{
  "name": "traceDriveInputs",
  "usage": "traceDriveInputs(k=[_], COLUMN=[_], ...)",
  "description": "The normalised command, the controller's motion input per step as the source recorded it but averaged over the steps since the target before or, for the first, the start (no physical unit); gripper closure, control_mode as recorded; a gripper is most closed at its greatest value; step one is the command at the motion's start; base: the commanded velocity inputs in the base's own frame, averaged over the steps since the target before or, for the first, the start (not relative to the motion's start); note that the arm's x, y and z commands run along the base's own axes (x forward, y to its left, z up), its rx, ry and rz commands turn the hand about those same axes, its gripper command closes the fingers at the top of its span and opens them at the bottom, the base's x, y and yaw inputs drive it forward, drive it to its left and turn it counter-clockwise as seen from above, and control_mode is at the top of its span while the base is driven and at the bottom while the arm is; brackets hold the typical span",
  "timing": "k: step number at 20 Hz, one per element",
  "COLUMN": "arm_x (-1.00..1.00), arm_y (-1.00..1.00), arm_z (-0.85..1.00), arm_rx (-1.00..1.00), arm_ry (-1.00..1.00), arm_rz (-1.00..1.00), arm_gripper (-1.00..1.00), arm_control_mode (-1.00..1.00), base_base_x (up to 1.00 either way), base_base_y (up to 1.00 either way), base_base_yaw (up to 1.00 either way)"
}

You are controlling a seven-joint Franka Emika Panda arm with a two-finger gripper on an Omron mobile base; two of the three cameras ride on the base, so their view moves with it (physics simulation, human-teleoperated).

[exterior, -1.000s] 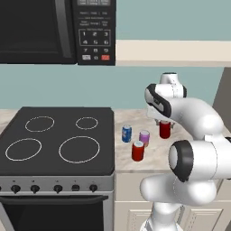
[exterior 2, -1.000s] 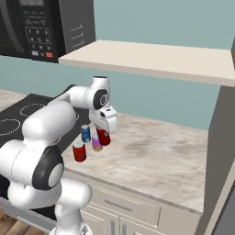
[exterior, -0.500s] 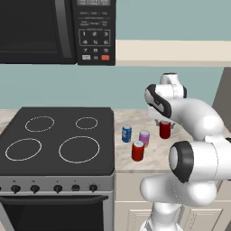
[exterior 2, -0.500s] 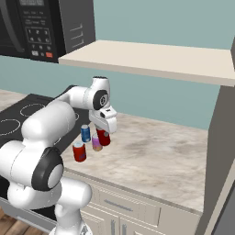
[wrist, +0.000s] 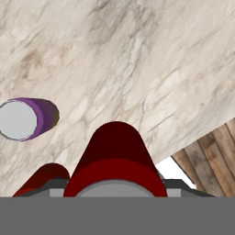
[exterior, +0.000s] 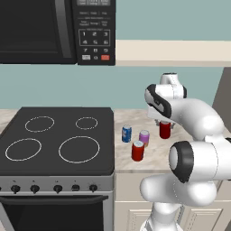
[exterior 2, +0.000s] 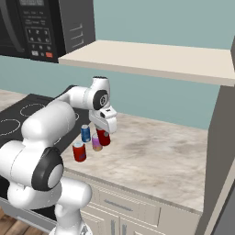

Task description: Four empty soda cans are scattered around the kitchen. Gather all the cans and cluster them next to the stove for recycling.

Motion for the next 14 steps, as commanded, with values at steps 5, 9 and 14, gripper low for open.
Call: traceDriveInputs(k=[5,9,14], arm_x=[0.00,0.07,0.05], arm_y=[0.04,0.15,0.07], arm_z=[-0.02,-0.12,-0.17], arm_rx=[0.02,0.01,0.00], arm_ry=[0.00,0.01,0.01], arm_rz=[0.00,0.00,0.00], arm_gripper=[1.00,1.00,1.00], arm_control_mode=[-1.00,-1.00,-1.00], base_base_x=[0.00,0.00,0.00], base_base_y=[0.00,0.00,0.00], base_base_yaw=[0.00,0.00,0.00])
